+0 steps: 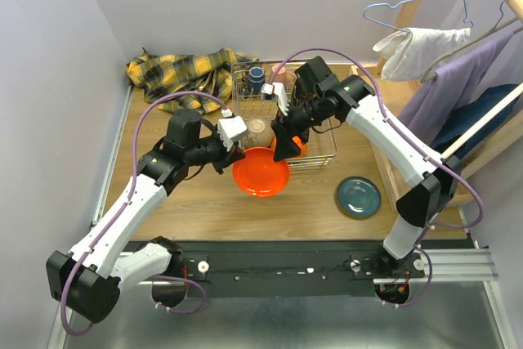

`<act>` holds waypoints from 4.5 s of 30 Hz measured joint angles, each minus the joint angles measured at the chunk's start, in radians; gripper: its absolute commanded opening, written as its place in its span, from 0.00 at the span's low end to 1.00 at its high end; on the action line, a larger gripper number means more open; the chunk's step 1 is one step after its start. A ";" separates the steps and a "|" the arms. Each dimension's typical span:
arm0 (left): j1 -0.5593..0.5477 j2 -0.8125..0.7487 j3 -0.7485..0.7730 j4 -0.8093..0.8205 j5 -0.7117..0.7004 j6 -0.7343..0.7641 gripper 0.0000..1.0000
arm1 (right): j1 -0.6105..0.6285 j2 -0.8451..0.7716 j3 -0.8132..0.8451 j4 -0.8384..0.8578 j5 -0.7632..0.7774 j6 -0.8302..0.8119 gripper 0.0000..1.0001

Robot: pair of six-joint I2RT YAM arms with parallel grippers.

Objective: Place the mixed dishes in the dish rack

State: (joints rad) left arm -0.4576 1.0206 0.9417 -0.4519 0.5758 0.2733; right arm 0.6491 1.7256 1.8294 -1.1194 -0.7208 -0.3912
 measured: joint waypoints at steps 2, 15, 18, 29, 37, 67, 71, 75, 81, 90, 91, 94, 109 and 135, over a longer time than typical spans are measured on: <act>0.007 -0.003 0.000 0.003 0.002 -0.002 0.00 | 0.000 0.013 0.000 0.000 -0.001 0.001 0.72; 0.025 -0.003 0.007 0.050 0.009 -0.039 0.00 | 0.000 0.101 0.010 0.014 -0.026 0.027 0.33; 0.030 -0.003 0.010 0.063 0.008 -0.046 0.01 | 0.000 0.117 0.032 0.019 -0.037 0.032 0.14; 0.036 -0.009 -0.002 0.156 -0.281 -0.163 0.73 | -0.002 0.113 0.026 0.116 0.045 0.110 0.01; 0.127 -0.026 -0.009 0.261 -0.724 -0.268 0.76 | 0.017 0.104 0.026 0.315 0.327 0.279 0.01; 0.247 -0.121 -0.122 0.224 -0.877 -0.400 0.76 | 0.026 0.361 0.248 0.423 1.643 0.698 0.00; 0.248 -0.122 -0.125 0.224 -0.877 -0.402 0.76 | 0.026 0.407 0.277 0.428 1.653 0.698 0.00; 0.249 -0.121 -0.131 0.224 -0.875 -0.402 0.76 | 0.026 0.451 0.297 0.431 1.654 0.698 0.00; 0.251 -0.121 -0.133 0.222 -0.871 -0.406 0.76 | 0.026 0.506 0.313 0.443 1.658 0.697 0.00; 0.261 -0.119 -0.135 0.217 -0.854 -0.421 0.76 | 0.026 0.535 0.313 0.444 1.605 0.673 0.51; 0.261 -0.119 -0.136 0.218 -0.852 -0.422 0.76 | 0.026 0.533 0.313 0.444 1.593 0.670 0.60; 0.262 -0.117 -0.137 0.218 -0.843 -0.431 0.76 | 0.026 0.515 0.312 0.440 1.551 0.663 0.74; 0.266 -0.100 -0.137 0.219 -0.785 -0.414 0.76 | 0.026 -0.190 -0.349 0.331 0.939 0.138 0.41; 0.331 -0.109 -0.157 0.185 -0.711 -0.362 0.73 | -0.073 -0.400 -1.086 0.268 0.672 -0.537 0.00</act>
State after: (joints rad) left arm -0.1268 0.9119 0.7845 -0.2668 -0.1352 -0.0891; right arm 0.5758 1.3254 0.7429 -0.8513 -0.0490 -0.9287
